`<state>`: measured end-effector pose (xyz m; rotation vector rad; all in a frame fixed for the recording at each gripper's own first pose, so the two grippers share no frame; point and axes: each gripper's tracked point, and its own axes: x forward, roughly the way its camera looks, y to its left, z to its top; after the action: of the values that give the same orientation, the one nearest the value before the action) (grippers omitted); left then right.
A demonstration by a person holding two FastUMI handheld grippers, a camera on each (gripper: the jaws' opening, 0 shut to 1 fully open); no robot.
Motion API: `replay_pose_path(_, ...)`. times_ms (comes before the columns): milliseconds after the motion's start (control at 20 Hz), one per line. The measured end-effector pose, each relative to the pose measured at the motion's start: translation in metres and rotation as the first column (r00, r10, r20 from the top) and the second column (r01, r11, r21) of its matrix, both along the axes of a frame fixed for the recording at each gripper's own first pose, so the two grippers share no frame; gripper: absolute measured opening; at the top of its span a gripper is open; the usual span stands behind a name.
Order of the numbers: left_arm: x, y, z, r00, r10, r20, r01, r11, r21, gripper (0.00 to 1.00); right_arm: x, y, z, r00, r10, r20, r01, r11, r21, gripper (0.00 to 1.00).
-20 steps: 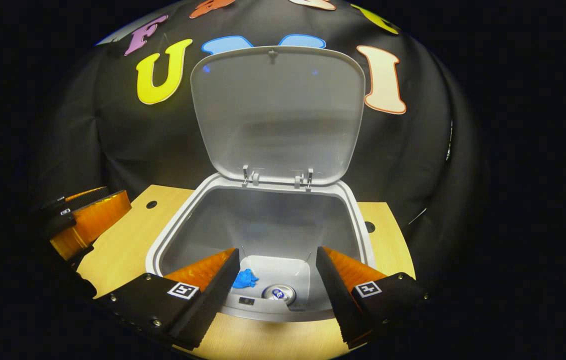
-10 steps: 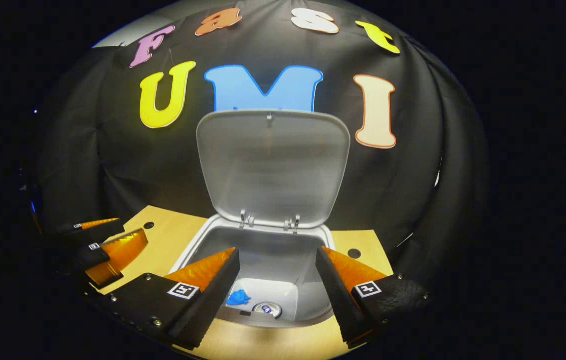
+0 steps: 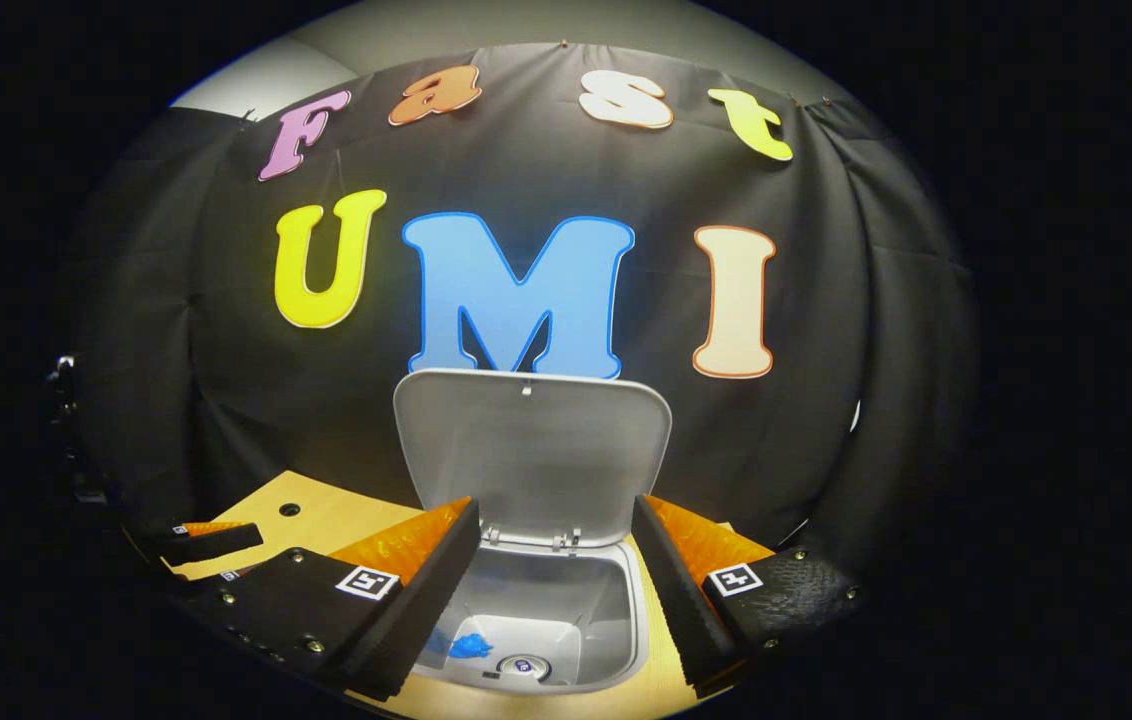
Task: Press the lid of the desktop garbage bin to open it, pick up the crumpled paper on the desktop and throw it into the bin, then pick up the pop can on the desktop and drop it into the bin, and finally close the garbage bin lid.
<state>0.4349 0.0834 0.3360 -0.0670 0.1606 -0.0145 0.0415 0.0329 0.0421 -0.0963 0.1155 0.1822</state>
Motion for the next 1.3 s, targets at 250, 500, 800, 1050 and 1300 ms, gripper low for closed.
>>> replay_pose_path(250, -0.003, 0.011, -0.004, 1.000, 0.021, -0.013, -0.021, 1.000, -0.004, 0.89, 0.012, -0.003, 0.035, 0.995, -0.021, 0.100, 0.014, 0.998, 0.067, 0.96)
replay_pose_path(500, -0.006, 0.026, -0.009, 0.998, 0.049, -0.034, -0.049, 0.999, -0.011, 0.88, 0.031, -0.001, 0.064, 0.981, -0.036, 0.190, 0.020, 0.996, 0.084, 0.96)
replay_pose_path(800, -0.012, 0.050, -0.011, 0.994, 0.095, -0.046, -0.095, 0.995, -0.005, 0.88, 0.064, 0.005, 0.073, 0.972, -0.054, 0.229, 0.024, 0.991, 0.132, 0.96)
replay_pose_path(1050, -0.014, 0.060, -0.016, 0.991, 0.121, -0.060, -0.121, 0.993, -0.010, 0.89, 0.082, 0.007, 0.068, 0.972, -0.071, 0.222, 0.034, 0.986, 0.165, 0.96)
replay_pose_path(1300, -0.012, 0.058, -0.016, 0.991, 0.118, -0.064, -0.119, 0.993, -0.011, 0.90, 0.072, 0.010, 0.065, 0.980, -0.055, 0.192, 0.029, 0.990, 0.139, 0.96)
